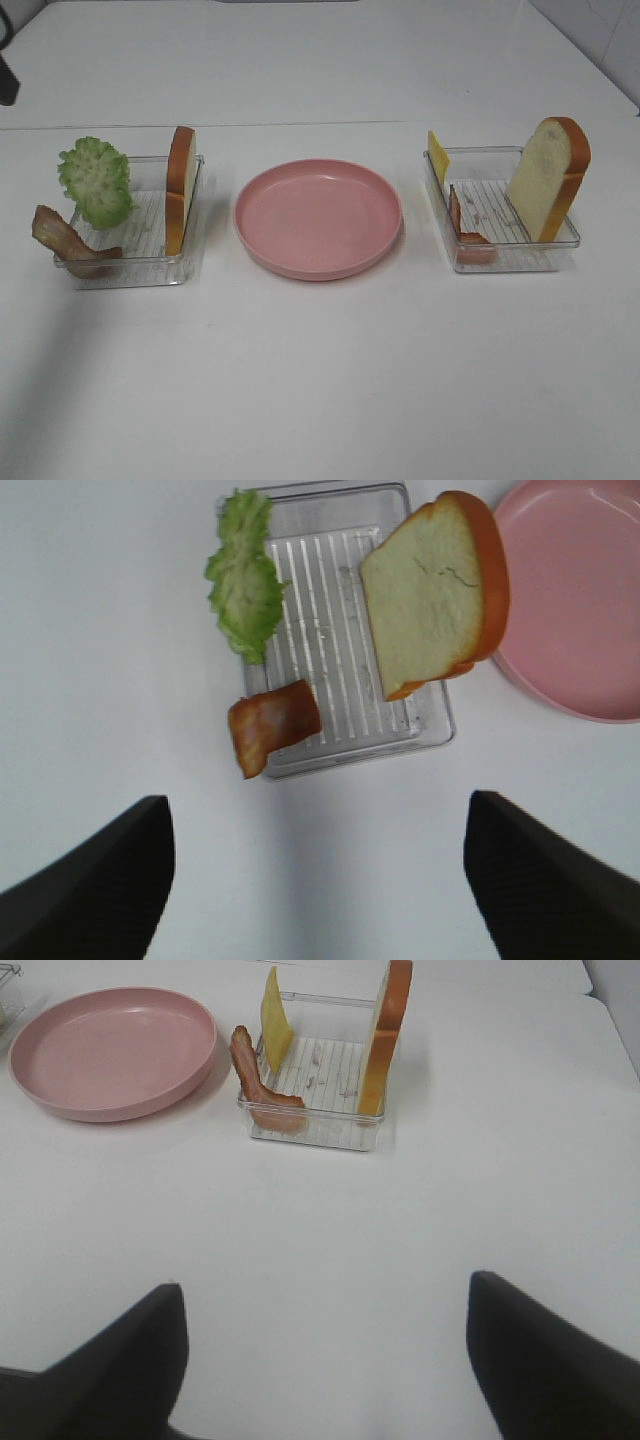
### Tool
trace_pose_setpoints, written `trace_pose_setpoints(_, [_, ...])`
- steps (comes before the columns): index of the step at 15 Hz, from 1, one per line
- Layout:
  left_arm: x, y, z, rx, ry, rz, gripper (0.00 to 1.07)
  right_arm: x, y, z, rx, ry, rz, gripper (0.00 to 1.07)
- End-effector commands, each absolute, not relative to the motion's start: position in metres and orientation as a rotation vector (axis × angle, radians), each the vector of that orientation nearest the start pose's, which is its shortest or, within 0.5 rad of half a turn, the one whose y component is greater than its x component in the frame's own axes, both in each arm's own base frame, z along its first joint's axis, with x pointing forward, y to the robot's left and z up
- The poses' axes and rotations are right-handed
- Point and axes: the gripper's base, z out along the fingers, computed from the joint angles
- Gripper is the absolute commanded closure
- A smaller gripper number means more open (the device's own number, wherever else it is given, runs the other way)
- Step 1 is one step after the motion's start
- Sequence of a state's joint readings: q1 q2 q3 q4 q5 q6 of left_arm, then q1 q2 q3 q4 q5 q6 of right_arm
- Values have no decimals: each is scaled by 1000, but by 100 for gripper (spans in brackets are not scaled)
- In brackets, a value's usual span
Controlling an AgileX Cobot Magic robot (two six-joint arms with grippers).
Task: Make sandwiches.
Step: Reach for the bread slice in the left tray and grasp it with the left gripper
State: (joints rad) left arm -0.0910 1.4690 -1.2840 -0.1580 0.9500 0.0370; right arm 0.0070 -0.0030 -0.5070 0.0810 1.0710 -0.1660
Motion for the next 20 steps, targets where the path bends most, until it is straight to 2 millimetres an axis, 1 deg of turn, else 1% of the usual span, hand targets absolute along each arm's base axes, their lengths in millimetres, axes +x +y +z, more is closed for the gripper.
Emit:
trace_pose_setpoints(1, [330, -67, 317, 132, 2702, -254, 31, -8, 6, 278, -179, 2014, -12, 33])
trace_pose_setpoints(3, [351, -92, 308, 137, 2778, -238, 31, -8, 6, 278, -179, 2014, -12, 33])
trace_pose_setpoints(4, [356, -98, 305, 137, 2797, -233, 31, -8, 6, 278, -179, 2014, -12, 33])
trace_pose_setpoints(6, [372, -121, 293, 148, 2860, -185, 31, -8, 6, 278, -179, 2014, -12, 33])
trace_pose_setpoints(7, [388, -139, 280, 159, 2880, -86, 31, -8, 6, 278, -179, 2014, -12, 33])
trace_pose_setpoints(8, [388, -139, 280, 159, 2880, -86, 31, -8, 6, 278, -179, 2014, -12, 33])
trace_pose_setpoints(9, [395, -146, 272, 158, 2901, -55, 31, -8, 6, 278, -179, 2014, -12, 33])
trace_pose_setpoints(10, [406, -155, 260, 156, 2933, -43, 31, -8, 6, 278, -179, 2014, -12, 33])
trace_pose_setpoints(11, [415, -161, 253, 152, 2935, -45, 31, -8, 6, 278, -179, 2014, -12, 33])
trace_pose_setpoints(12, [421, -165, 248, 155, 2940, -43, 31, -8, 6, 278, -179, 2014, -12, 33])
trace_pose_setpoints(13, [421, -165, 248, 155, 2940, -43, 31, -8, 6, 278, -179, 2014, -12, 33])
trace_pose_setpoints(14, [428, -167, 235, 157, 2957, -35, 31, -8, 6, 278, -179, 2014, -12, 33])
trace_pose_setpoints(16, [431, -169, 219, 159, 2988, -20, 31, -8, 6, 278, -179, 2014, -12, 33])
trace_pose_setpoints(17, [431, -169, 219, 159, 2988, -20, 31, -8, 6, 278, -179, 2014, -12, 33])
trace_pose_setpoints(18, [434, -169, 208, 163, 3002, -4, 31, -8, 6, 278, -179, 2014, -12, 33])
trace_pose_setpoints(20, [436, -169, 206, 167, 2996, 10, 33, -8, 6, 278, -179, 2014, -12, 33])
